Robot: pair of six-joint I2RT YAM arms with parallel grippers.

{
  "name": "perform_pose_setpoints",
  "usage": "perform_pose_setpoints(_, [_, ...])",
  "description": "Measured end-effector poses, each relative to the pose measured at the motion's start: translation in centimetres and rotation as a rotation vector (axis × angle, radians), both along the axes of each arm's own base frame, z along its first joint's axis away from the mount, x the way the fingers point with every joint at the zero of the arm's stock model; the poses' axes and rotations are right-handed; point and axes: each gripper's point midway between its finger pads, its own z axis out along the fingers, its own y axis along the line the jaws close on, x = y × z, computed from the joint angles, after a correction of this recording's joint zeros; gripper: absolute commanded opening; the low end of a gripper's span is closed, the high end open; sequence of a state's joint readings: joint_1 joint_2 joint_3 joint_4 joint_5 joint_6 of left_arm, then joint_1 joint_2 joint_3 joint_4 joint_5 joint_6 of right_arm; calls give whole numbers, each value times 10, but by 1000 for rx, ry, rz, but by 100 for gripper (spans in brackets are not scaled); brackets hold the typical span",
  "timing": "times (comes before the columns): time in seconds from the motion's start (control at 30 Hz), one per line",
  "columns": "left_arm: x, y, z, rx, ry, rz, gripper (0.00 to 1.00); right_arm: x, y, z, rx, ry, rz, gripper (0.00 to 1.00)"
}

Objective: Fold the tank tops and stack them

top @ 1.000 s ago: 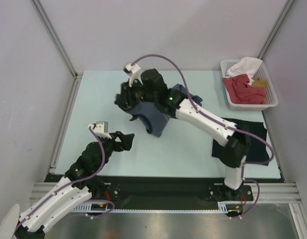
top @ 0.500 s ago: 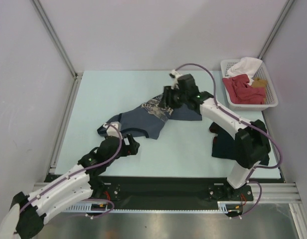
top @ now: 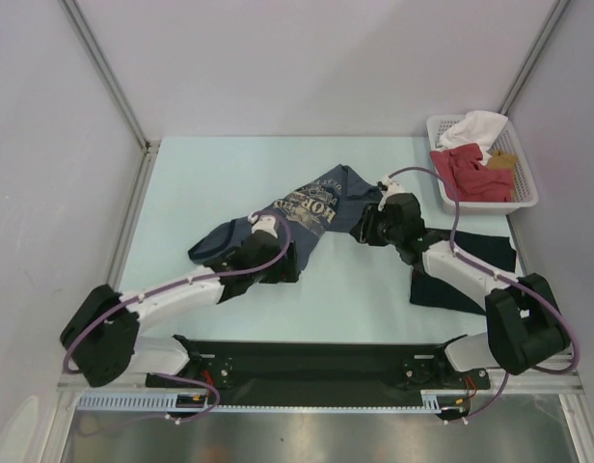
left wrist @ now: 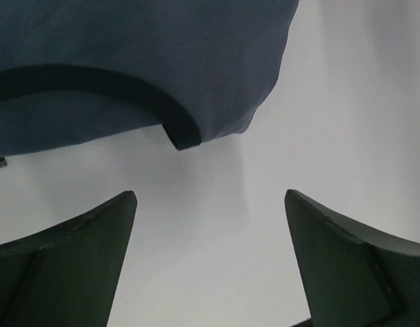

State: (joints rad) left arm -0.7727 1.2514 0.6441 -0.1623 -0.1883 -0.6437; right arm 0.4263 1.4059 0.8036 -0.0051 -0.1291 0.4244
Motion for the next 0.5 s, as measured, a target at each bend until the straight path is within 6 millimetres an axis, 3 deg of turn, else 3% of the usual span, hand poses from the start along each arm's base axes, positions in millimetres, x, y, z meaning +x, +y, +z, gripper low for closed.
perform_pose_setpoints(0.13, [16,-10,-18,60,54,-7,90,2,-10,10,14,-100,-52,43])
perform_pose_setpoints(0.3, [28,-15,-33,110,100,-8,28,4,-21,9,5,-155,-107,43])
perform_pose_setpoints(0.4, [28,-11,-31,115,105,-11,0,8,-23,10,4,-170,-120,42])
perform_pose_setpoints(0.5, [30,-2,-16,83,104,-13,0,11,-23,12,7,-184,-127,42])
